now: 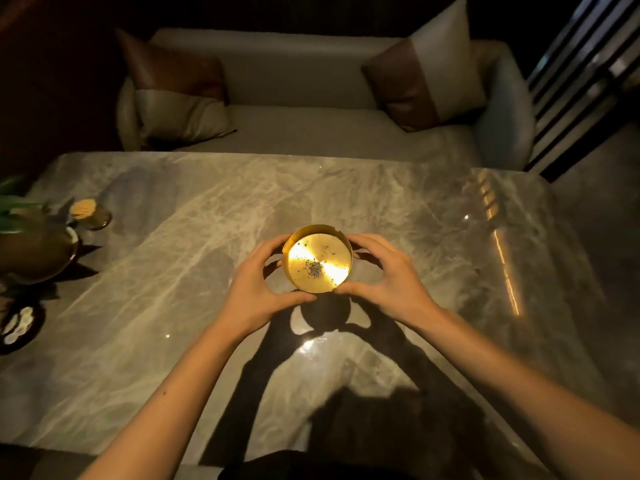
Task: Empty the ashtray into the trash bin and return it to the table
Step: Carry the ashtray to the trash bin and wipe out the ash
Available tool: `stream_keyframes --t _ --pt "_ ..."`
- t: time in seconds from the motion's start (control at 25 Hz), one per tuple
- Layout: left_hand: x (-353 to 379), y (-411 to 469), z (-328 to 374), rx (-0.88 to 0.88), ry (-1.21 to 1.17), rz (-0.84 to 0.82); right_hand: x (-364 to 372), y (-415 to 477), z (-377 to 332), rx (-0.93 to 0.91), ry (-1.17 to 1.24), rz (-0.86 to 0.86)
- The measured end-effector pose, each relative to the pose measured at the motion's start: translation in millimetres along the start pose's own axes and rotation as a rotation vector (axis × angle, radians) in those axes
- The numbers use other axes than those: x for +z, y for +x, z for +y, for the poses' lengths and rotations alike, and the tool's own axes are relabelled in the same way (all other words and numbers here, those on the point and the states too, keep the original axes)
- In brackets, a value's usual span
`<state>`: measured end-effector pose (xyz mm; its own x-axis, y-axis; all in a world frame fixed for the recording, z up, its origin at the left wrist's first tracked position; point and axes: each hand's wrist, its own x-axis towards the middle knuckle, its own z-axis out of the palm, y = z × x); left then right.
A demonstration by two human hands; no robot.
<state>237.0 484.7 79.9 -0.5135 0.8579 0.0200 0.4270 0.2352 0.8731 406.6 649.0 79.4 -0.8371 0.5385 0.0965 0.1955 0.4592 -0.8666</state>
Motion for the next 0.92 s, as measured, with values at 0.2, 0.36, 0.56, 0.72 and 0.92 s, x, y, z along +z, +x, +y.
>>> stream_keyframes --t 0.2,0.36,0.56,0.72,0.92 --pt "19.4 21.6 16.6 0.014 -0.01 -0.047 -21.5 -3.2 18.5 0.049 0.041 0.044" --pt "16.1 30.1 10.9 0.02 -0.034 -0.078 -16.2 -2.8 19.0 0.101 0.01 0.065" --pt "9.2 43.2 -8.4 0.031 -0.099 -0.137 -6.5 1.8 10.9 0.165 -0.027 0.081" --pt "9.2 49.9 -23.3 0.033 -0.119 -0.16 0.0 5.5 9.8 0.191 -0.06 0.088" --pt "23.2 53.7 -19.6 0.016 -0.135 -0.204 -8.2 -2.3 17.0 0.233 -0.07 0.106"
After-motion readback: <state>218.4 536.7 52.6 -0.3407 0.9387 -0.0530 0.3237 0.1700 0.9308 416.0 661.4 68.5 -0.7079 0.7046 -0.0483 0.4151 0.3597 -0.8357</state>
